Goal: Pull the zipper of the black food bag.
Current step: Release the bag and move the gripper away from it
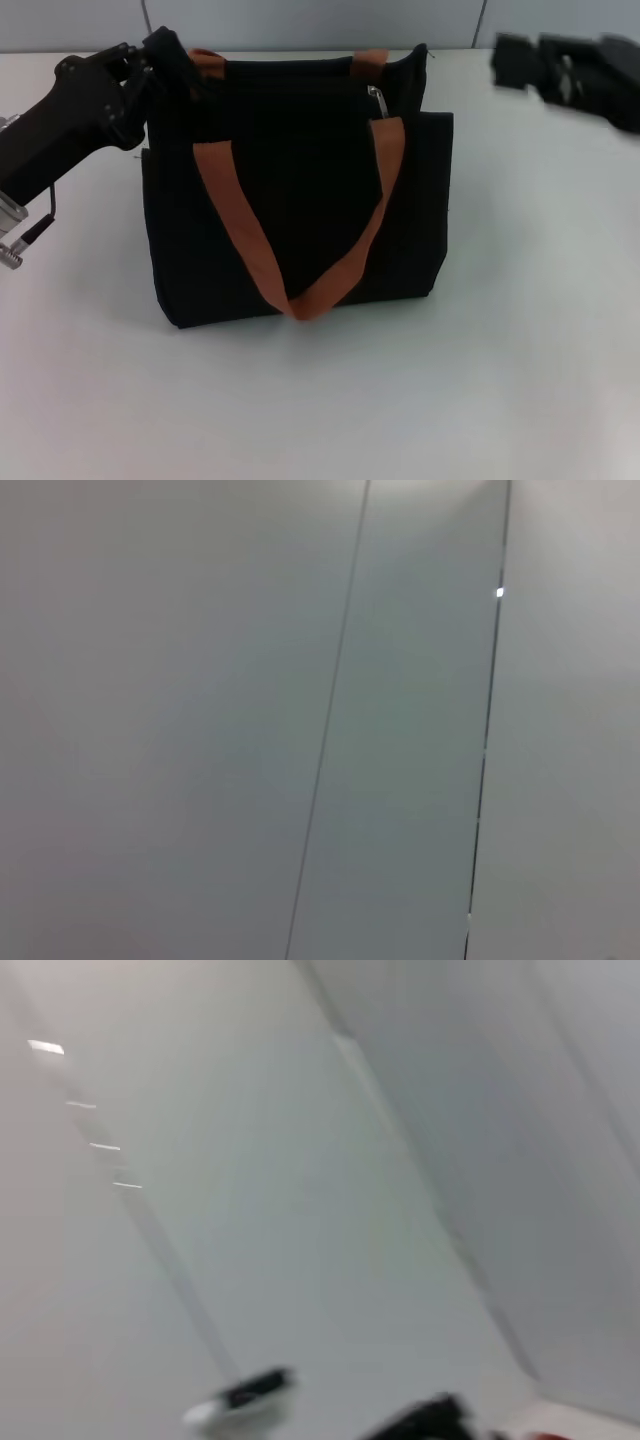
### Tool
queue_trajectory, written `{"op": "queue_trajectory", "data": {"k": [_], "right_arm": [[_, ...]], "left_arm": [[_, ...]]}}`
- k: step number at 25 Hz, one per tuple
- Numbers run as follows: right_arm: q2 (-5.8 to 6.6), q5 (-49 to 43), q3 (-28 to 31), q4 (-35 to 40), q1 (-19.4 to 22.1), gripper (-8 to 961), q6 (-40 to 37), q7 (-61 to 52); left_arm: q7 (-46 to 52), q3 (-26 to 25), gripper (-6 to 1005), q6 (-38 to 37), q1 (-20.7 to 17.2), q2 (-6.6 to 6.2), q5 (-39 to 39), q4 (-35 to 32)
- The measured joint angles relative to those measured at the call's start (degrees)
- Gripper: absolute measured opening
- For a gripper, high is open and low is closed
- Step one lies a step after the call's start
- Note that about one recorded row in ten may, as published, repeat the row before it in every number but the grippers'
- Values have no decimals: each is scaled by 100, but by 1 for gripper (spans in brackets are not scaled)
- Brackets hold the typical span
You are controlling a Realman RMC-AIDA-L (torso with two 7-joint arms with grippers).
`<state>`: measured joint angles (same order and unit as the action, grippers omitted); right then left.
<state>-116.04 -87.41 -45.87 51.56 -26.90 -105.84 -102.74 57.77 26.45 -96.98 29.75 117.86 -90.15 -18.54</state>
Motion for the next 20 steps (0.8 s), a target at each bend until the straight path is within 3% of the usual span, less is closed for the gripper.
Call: {"op": "queue_trajectory", "data": {"k": [1, 5, 6, 7, 8, 10, 11, 13, 16, 20], "right_arm": [[111, -34, 47, -648, -27, 264, -408, 951], [189, -463, 19, -1313, -16, 382, -686, 2269], [149, -872, 15, -1516, 27, 411, -747, 2982], [149, -872, 15, -1516, 27, 441, -747, 2982], [50, -1329, 16, -1569, 77, 470, -738, 3494], [-13, -1609, 26, -1567, 94, 560, -708, 3714], [-127, -2058, 50, -1563, 111, 605, -622, 4056], [-176, -2224, 63, -1578, 121, 695, -548, 4218], [-282, -2468, 49, -1755, 180, 736, -238, 4709], [-285, -2472, 30, -1897, 164, 763, -56, 4773]], "left_arm": [[82, 0, 166, 14, -5, -13, -10, -2], [319, 8, 168, 81, -30, -56, -26, -16], [361, 17, 169, 102, -31, -58, -30, -35], [411, 28, 169, 128, -31, -59, -36, -55], [447, 46, 170, 156, -31, -59, -40, -76], [484, 75, 171, 213, -38, -60, -49, -105], [485, 111, 171, 255, -54, -60, -54, -140], [505, 180, 172, 335, -90, -62, -61, -229], [532, 193, 174, 542, -152, -61, -66, -297], [556, 249, 176, 599, -187, -62, -73, -335]]}}
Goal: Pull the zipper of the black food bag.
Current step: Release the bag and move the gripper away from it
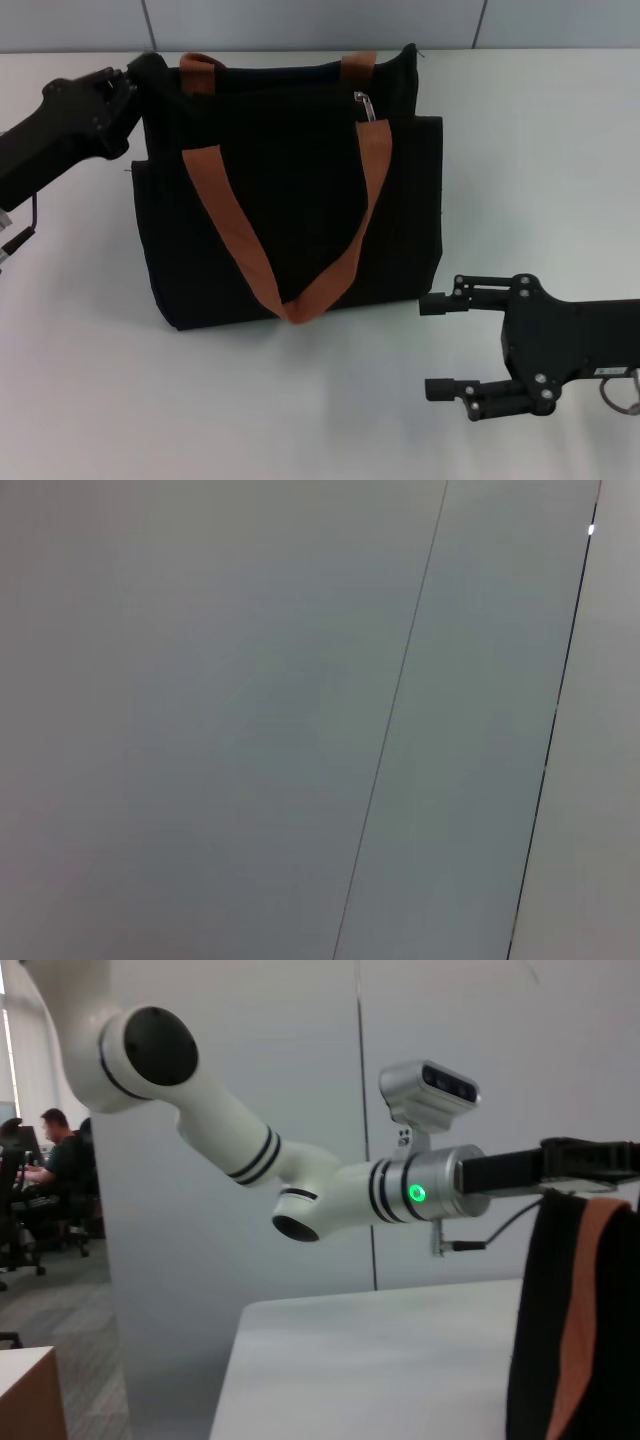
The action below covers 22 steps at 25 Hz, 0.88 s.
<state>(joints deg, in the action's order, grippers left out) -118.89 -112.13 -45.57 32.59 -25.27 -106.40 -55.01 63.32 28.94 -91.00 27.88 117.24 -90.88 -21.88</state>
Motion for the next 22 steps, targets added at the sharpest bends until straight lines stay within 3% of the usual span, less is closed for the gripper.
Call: {"op": "queue_trajectory", "data": {"k": [9, 13, 16, 17, 18, 22], "right_arm": [[-30, 25, 14, -194, -41, 765, 230, 10], [-40, 32, 50, -341, -67, 765, 325, 17], [-50, 40, 44, -426, -120, 764, 417, 22], [-50, 40, 44, -426, -120, 764, 417, 22], [-52, 42, 39, -431, -125, 764, 434, 24], [-55, 43, 28, -507, -155, 764, 442, 51]], "left_arm": [[941, 184, 180, 62, -157, -117, -651, -765], [1270, 111, 352, -352, -545, -341, -767, -1244], [1337, 77, 425, -849, -685, -472, -762, -1434], [1337, 77, 449, -849, -685, -472, -762, -1434], [1355, -2, 473, -1466, -757, -532, -747, -1595], [1305, -49, 570, -1957, -767, -539, -743, -1654]]}}
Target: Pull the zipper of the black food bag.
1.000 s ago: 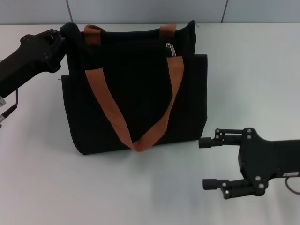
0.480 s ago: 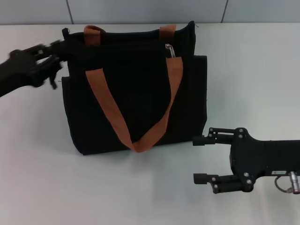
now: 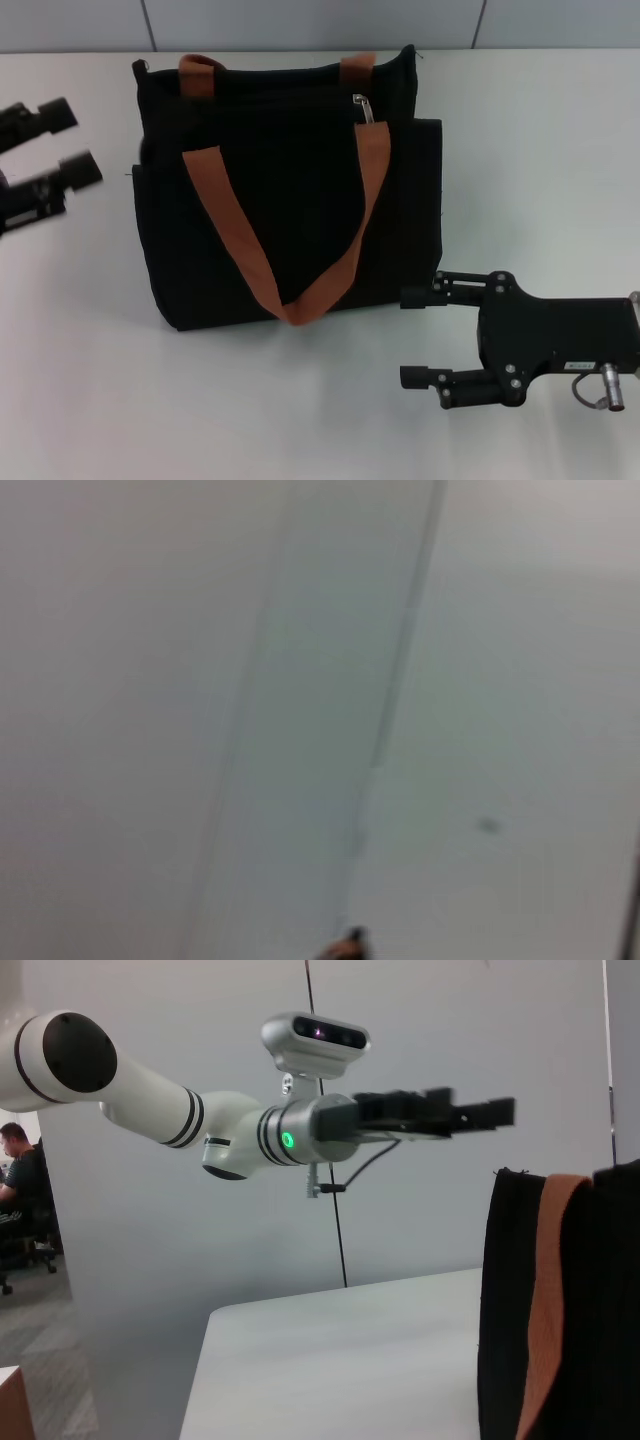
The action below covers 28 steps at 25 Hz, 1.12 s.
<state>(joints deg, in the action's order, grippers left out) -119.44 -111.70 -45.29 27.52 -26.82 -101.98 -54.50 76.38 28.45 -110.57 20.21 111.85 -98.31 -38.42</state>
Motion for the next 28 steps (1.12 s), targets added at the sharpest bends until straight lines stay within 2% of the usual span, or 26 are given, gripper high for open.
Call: {"op": "queue_trajectory", "data": {"k": [2, 5, 6, 7, 11, 12, 14, 18, 28], "right_arm": [[2, 0, -10, -122, -43, 764, 1, 84], [5, 0, -18, -194, -65, 764, 1, 115], [6, 0, -20, -249, -82, 763, 5, 127], [7, 0, -21, -317, -102, 763, 17, 147], [8, -24, -30, -669, -165, 763, 189, 398], [9, -33, -32, -723, -168, 763, 234, 463], [15, -81, -35, -826, -171, 763, 310, 590], [18, -129, -35, -836, -176, 764, 318, 590], [18, -138, -32, -844, -175, 765, 320, 560]], "left_arm": [[-381, 314, 619, -331, -6, 91, -47, 15], [-647, 595, 747, -343, -30, 163, -104, 36], [-1069, 1267, 789, -280, -63, 298, -245, 140], [-1237, 1513, 832, -230, -31, 364, -417, 297], [-1377, 1587, 832, -162, 18, 407, -626, 478], [-1599, 1623, 832, 25, 92, 472, -998, 766], [-1786, 1625, 832, 317, 119, 518, -1254, 1011], [-1878, 1627, 832, 555, 74, 543, -1327, 1086], [-1921, 1629, 832, 556, 35, 556, -1392, 1102]]}}
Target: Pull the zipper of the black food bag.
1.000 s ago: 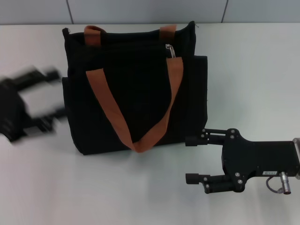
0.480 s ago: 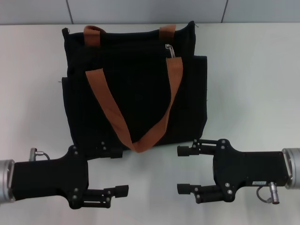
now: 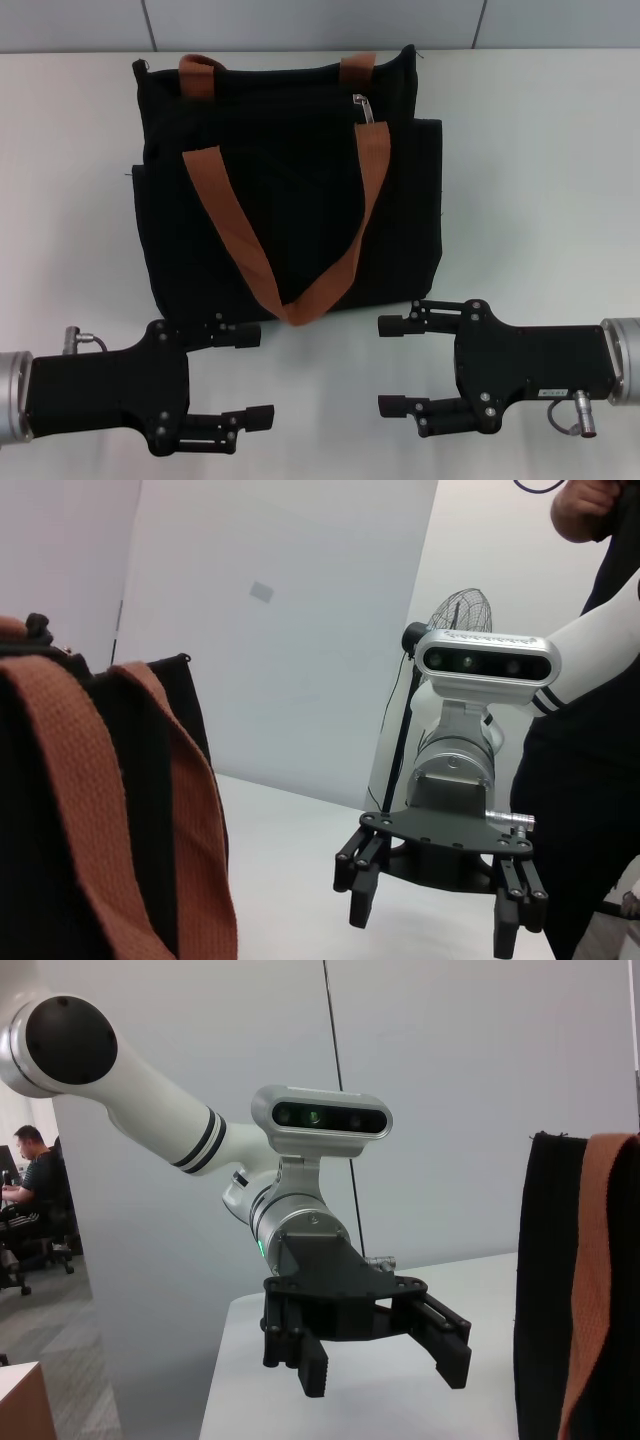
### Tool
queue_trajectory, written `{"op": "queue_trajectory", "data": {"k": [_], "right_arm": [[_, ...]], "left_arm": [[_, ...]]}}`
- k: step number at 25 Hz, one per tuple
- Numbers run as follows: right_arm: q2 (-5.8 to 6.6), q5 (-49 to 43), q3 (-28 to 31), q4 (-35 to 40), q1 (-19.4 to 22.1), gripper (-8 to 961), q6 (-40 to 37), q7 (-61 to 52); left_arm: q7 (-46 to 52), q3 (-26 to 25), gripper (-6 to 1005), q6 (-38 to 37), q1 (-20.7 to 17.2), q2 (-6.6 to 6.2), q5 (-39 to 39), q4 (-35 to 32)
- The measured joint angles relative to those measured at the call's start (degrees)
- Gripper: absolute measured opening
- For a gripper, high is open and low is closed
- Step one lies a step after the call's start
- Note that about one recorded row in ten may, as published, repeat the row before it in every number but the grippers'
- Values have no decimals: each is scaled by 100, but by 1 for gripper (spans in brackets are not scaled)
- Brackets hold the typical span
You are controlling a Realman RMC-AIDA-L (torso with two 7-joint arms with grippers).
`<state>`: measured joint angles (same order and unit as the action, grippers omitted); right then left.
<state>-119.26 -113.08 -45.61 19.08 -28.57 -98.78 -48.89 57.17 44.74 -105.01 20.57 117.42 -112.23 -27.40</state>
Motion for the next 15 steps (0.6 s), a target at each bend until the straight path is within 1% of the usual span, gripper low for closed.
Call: {"op": "queue_trajectory", "data": {"k": [15], "right_arm": [[-8, -3, 0, -1, -2, 765, -36, -15]], "left_arm": [[-4, 0, 832, -15, 0, -8, -35, 7]]}}
